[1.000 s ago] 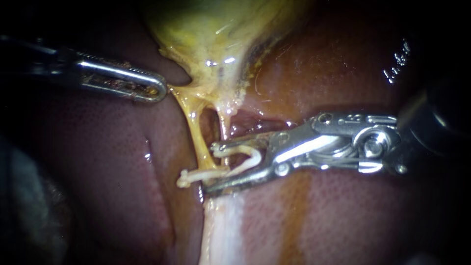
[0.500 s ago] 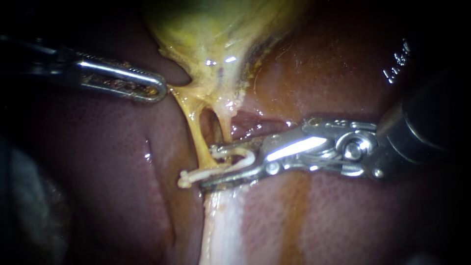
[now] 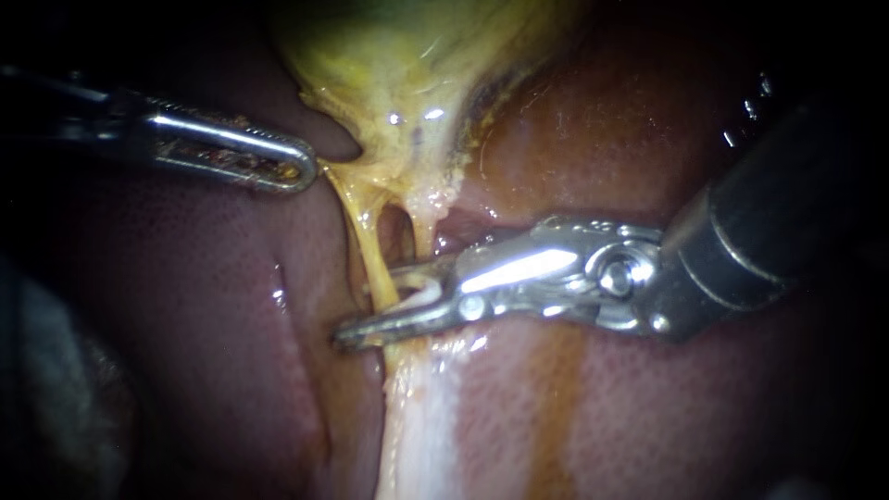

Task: Clipping second clip left tube

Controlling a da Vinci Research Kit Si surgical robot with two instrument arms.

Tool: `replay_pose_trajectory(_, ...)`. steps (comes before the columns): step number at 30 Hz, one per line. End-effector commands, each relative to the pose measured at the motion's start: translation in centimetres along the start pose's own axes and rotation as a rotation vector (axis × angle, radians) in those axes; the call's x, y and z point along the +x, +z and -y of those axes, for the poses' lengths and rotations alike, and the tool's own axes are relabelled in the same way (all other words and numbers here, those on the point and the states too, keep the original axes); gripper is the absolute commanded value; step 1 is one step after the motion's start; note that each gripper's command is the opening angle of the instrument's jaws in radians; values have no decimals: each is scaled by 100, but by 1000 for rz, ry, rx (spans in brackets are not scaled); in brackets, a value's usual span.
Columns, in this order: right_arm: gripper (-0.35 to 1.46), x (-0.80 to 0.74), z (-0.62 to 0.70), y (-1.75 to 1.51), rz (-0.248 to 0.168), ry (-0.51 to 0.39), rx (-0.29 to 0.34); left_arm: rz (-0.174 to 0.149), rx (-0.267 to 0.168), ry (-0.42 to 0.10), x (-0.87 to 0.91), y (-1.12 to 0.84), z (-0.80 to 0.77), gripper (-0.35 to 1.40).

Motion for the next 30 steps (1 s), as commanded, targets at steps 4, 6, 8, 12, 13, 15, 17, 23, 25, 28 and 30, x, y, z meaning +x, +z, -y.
replay_pose_trajectory(4, 50, 0, 7, 2, -3, -1, 34, 0, 2, 0, -1, 1, 1, -35)
replay_pose_trajectory(6, 50, -1, 14, 3, 0, -1, 55, 0, 2, 0, -1, 1, 1, -35)
replay_pose_trajectory(8, 49, -2, 22, 4, -2, -2, 80, 0, 2, 0, -1, 1, 1, -35)
replay_pose_trajectory(12, 49, -2, 43, 6, -9, -3, 130, 0, 1, 0, -1, 0, 1, -35)
replay_pose_trajectory(13, 49, -1, 47, 6, -8, -3, 140, 0, 1, 0, -2, 0, 1, -35)
replay_pose_trajectory(15, 49, 1, 55, 6, -9, -2, 158, 0, 1, 0, -2, 0, 1, -35)
replay_pose_trajectory(17, 47, 3, 62, 5, -10, -2, 177, 0, 1, 0, -2, 0, 1, -35)
replay_pose_trajectory(23, 44, 5, 65, 5, 7, -11, 205, 0, 1, 0, -2, 0, 1, -35)
replay_pose_trajectory(25, 42, 5, 64, 5, 7, -11, 205, 0, 1, 0, -2, 0, 1, -35)
replay_pose_trajectory(28, 36, 7, 64, 3, 7, -9, 206, 0, 1, 0, -2, 0, 1, -35)
replay_pose_trajectory(30, 31, 10, 64, 1, 7, -8, 207, 0, 1, 0, -2, 0, 1, -35)
